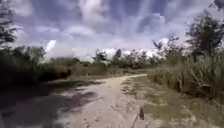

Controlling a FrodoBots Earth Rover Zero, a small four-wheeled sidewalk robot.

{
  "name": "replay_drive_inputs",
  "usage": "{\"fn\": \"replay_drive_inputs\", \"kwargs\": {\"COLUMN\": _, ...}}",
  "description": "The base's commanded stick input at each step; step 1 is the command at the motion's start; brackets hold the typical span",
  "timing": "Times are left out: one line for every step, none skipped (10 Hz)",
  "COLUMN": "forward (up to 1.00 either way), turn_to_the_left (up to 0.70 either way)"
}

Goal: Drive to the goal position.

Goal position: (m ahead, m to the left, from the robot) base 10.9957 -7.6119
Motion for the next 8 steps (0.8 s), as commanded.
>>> {"fn": "replay_drive_inputs", "kwargs": {"forward": 1.00, "turn_to_the_left": 0.00}}
{"fn": "replay_drive_inputs", "kwargs": {"forward": 1.00, "turn_to_the_left": 0.00}}
{"fn": "replay_drive_inputs", "kwargs": {"forward": 1.00, "turn_to_the_left": 0.00}}
{"fn": "replay_drive_inputs", "kwargs": {"forward": 1.00, "turn_to_the_left": 0.00}}
{"fn": "replay_drive_inputs", "kwargs": {"forward": 1.00, "turn_to_the_left": 0.00}}
{"fn": "replay_drive_inputs", "kwargs": {"forward": 1.00, "turn_to_the_left": 0.00}}
{"fn": "replay_drive_inputs", "kwargs": {"forward": 1.00, "turn_to_the_left": 0.00}}
{"fn": "replay_drive_inputs", "kwargs": {"forward": 1.00, "turn_to_the_left": 0.00}}
